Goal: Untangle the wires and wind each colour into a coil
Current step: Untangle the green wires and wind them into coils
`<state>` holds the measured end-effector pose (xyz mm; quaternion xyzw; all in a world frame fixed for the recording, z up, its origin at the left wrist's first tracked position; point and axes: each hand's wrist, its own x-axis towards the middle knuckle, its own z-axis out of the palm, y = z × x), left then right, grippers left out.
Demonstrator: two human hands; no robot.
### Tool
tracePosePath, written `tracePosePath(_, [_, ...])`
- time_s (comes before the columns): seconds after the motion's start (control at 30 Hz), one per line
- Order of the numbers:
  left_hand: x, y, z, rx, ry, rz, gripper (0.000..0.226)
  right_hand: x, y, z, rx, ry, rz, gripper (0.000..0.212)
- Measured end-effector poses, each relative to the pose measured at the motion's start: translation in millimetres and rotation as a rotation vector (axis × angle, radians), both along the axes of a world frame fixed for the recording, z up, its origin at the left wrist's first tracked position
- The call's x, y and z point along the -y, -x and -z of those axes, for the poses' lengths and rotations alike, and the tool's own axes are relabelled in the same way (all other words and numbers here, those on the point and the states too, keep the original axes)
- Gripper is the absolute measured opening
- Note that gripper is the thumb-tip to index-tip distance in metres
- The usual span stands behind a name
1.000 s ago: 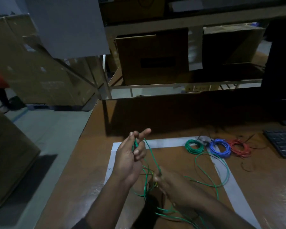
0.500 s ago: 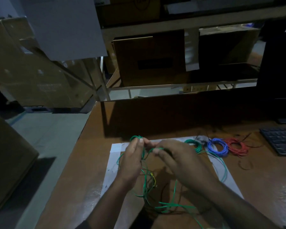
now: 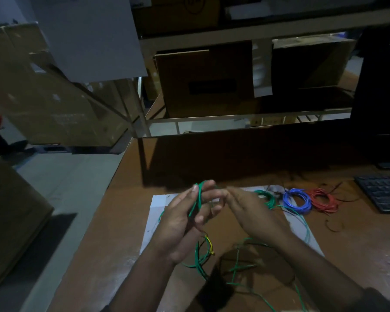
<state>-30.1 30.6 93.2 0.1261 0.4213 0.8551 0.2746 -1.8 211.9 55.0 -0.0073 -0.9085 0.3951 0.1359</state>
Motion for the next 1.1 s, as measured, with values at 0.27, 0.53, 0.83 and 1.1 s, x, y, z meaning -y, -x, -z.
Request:
tracePosePath(0.27, [9.5,39.9,8.1,-0.054,-0.103,-0.229,0.028,37.4,-52.7,32.6,0.209,-0.097,-0.295,0.016])
tracePosePath(0.53, [-0.3,35.0,29.1,-0.33,0.363,-0.31,0.032,36.8,-59.6,-32.1,-0.082,-0.089,-0.274,0.024])
tracePosePath(0.83, [-0.6,7.5,16.5,-0.386,0.378,0.005,0.04,-6.8,-7.3,-67.6,-0.386,0.112,0.155,0.013])
tracePosePath(1.1, [4.6,2.9,-16.9,-0.17,0.059,0.007,0.046,0.7,7.4,-25.9,-0.131,0.065,0.144,0.036])
